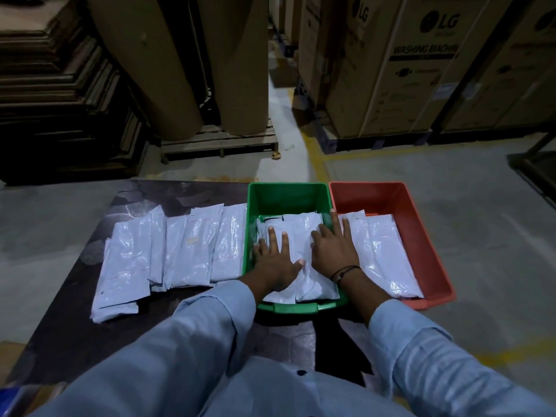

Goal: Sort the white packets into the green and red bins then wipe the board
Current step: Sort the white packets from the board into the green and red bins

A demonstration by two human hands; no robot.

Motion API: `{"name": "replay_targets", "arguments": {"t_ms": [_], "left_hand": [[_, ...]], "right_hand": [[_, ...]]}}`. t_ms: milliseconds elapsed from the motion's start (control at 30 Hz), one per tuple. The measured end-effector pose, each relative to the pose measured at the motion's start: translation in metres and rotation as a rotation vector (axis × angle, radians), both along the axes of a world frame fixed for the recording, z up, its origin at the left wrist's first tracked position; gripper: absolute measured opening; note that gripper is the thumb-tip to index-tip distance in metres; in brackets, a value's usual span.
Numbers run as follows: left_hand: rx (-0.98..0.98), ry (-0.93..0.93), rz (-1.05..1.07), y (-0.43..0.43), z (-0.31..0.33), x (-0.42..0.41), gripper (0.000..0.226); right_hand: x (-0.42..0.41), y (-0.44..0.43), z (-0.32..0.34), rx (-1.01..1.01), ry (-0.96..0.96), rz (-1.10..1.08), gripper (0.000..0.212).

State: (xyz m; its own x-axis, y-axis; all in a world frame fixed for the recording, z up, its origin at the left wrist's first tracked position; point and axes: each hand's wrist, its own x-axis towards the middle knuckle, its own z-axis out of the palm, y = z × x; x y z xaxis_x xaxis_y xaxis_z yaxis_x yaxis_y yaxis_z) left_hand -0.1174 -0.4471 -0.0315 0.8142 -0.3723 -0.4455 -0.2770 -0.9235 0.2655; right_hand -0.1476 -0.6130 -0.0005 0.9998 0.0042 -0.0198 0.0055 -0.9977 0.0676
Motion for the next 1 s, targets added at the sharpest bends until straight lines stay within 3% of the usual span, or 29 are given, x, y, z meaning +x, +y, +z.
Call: {"name": "replay_targets", "arguments": {"t_ms": [67,167,233,367,700,1000], "left_hand": [[-0.009,-0.075,-0.034,0.003,0.016,0.002,0.085],[-0.195,-0.364,0.019,0.012,0.037,-0.002,0.072],[-0.303,-0.539,0.051,0.024,0.044,-0.004,0.063],[-0.419,-0.715,0.148,0.067,0.043,0.001,0.051],[-0.244,-0.652,0.486,0.221,0.007,0.026,0.062],[-0.139,-0.55,0.667,0.332,-0.027,0.043,0.083]], "right_hand": [[0.0,0.001,0.0,-0.007,-0.017,-0.001,0.037],[0.002,0.009,-0.002,0.045,-0.075,0.009,0.04],[0.007,0.02,-0.002,0.135,-0.138,-0.006,0.044],[0.026,0.052,0.007,0.329,-0.182,-0.086,0.047],[0.072,0.159,0.017,0.452,-0.208,0.006,0.057],[0.092,0.243,-0.009,0.406,-0.001,0.055,0.056]]}}
